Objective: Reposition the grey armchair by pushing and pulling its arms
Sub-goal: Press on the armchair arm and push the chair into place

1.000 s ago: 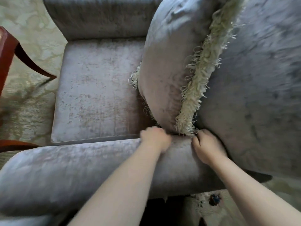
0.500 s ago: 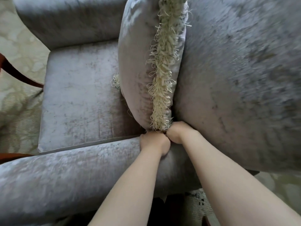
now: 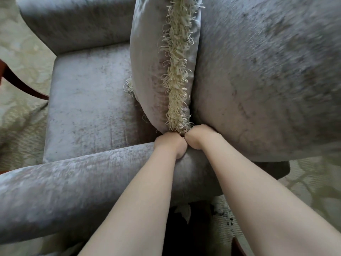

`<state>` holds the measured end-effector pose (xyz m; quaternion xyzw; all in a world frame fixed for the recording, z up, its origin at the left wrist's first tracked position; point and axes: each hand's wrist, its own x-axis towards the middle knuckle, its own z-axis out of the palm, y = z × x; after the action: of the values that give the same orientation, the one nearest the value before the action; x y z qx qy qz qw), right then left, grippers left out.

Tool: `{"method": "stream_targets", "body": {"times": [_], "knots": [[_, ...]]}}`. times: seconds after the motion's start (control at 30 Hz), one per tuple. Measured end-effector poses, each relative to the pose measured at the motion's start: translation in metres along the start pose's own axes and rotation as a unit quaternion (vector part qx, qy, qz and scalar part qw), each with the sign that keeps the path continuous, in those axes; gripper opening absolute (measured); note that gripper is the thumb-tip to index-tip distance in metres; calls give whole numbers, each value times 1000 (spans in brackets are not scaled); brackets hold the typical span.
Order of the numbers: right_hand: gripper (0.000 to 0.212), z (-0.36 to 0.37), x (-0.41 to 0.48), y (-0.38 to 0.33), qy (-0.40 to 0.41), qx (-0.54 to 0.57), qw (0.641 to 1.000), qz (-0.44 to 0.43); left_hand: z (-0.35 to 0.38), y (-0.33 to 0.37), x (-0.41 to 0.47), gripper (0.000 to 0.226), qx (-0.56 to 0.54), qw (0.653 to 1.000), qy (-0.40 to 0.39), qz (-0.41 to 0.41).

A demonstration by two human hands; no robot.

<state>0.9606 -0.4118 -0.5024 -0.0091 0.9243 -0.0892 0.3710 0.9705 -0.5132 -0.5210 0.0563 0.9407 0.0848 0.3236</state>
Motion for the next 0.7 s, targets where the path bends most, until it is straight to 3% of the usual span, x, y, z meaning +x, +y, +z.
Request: {"method": "stream_targets", "body": {"times": [0.23,0.47,0.7], "knots": [[40,22,-5,-9,-4,34,999,39,13,-10,-19,34,29,999,0,21],[30,22,-1,-4,14,9,999,-44,20,-12,-13,36,58,997,18,38],[30,29,8,-3,41,-11,997,-62,19,-18,-4,38,9,999,-7,37]]}}
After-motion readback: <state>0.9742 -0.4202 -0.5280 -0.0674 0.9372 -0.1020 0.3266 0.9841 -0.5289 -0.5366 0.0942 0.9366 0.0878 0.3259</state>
